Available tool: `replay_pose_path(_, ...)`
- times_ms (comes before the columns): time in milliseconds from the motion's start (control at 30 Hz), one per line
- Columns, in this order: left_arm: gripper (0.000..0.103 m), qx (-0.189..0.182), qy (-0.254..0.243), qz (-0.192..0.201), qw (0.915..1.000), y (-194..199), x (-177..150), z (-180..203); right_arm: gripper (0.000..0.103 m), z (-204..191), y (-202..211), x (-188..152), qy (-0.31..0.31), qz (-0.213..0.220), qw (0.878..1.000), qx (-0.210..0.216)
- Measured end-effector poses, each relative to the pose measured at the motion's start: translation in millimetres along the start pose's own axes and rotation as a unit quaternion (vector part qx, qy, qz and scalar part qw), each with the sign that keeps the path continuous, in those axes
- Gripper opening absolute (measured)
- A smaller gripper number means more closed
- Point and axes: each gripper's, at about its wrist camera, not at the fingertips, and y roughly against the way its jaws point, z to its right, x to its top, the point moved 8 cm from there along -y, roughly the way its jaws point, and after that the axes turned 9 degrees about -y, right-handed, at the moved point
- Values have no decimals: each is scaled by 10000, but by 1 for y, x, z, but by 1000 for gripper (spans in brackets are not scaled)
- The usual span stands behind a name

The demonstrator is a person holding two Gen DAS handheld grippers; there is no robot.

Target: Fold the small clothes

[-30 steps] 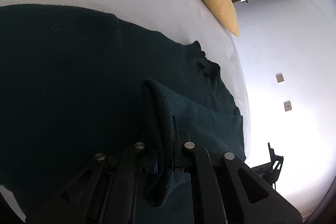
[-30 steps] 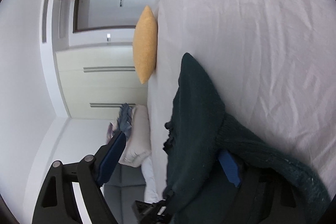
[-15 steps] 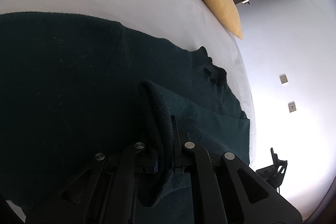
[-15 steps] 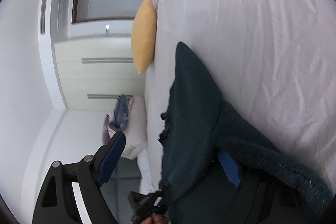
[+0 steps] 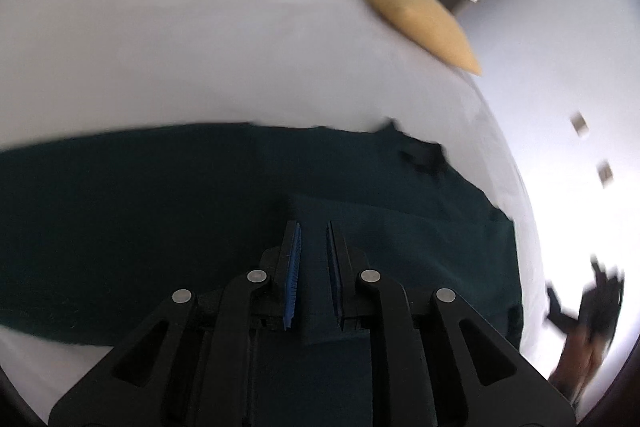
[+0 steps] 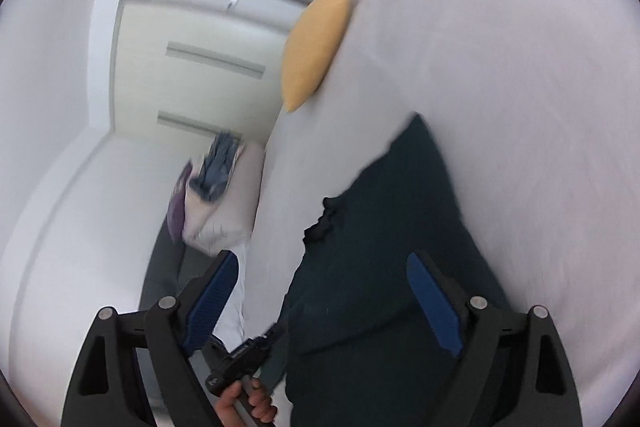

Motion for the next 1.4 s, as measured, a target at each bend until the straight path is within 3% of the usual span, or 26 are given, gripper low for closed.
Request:
replay_pose_path(100,13,-214,-477,-92,9986,-20,-2,33,76,2,-35,28,83,-374,9991,-157)
replay_pose_path(233,13,-8,-671,-415,9969,-60,-19,40,54,19,-76,53,-26,-673,9974,-261)
replay_pose_path(367,12,-157,-681,-187,9974,-64,-24,39,45,52,-105,59,-103,-967,9925,-735)
replay_pose_path(400,12,-217,-685,-185,9972,-65,-25,38,32,58,-106,58,-161,-1005,9921,-735)
replay_pose_path(433,12,-282,-666,-190,9972,-65,-25,37,29,62,-103,56,-229,-1006,9923,-682)
replay_pose_path(600,12,-387,-569,-157,9975,-67,-25,34,30,64,-78,23,-226,-1233,9906,-550)
replay_pose_path(800,12,-531,-387,-126,9978,-64,-28,27,41,61,-56,-21,32,-1451,9873,-654)
replay_pose_path(833,12,-570,-313,-112,9978,-61,-27,24,38,67,-57,-25,93,-1422,9871,-727)
replay_pose_path(933,13,-581,30,-72,9983,-39,-33,14,13,78,-59,-27,398,-1238,9866,-980)
replay_pose_path(1000,13,-444,250,42,9987,-12,-41,-1,34,74,-47,-25,56,-1088,9902,-879)
replay_pose_path(1033,20,-407,418,191,9981,5,-45,-13,65,62,-37,-25,93,-848,9933,-783)
replay_pose_path(1067,43,-396,660,399,9962,26,-50,-28,84,47,-23,-27,130,-512,9970,-571)
replay_pose_path(1100,63,-415,986,655,9921,48,-57,-48,89,36,-11,-30,139,-261,9989,-359)
replay_pose_path(1133,92,-392,1264,875,9873,67,-62,-64,91,25,-2,-37,156,-122,9997,-131)
replay_pose_path(1233,96,-265,2334,1521,9601,129,-94,-138,91,-1,13,-78,218,-278,9986,385)
replay_pose_path(1300,96,-416,2928,1741,9393,154,-113,-177,90,-6,14,-106,286,-449,9977,425)
replay_pose_path(1333,96,-396,3302,1946,9228,171,-126,-205,88,-6,13,-120,267,-581,9971,417)
replay_pose_path(1400,96,-288,3712,2185,9020,193,-141,-240,87,-4,11,-142,205,-751,9963,364)
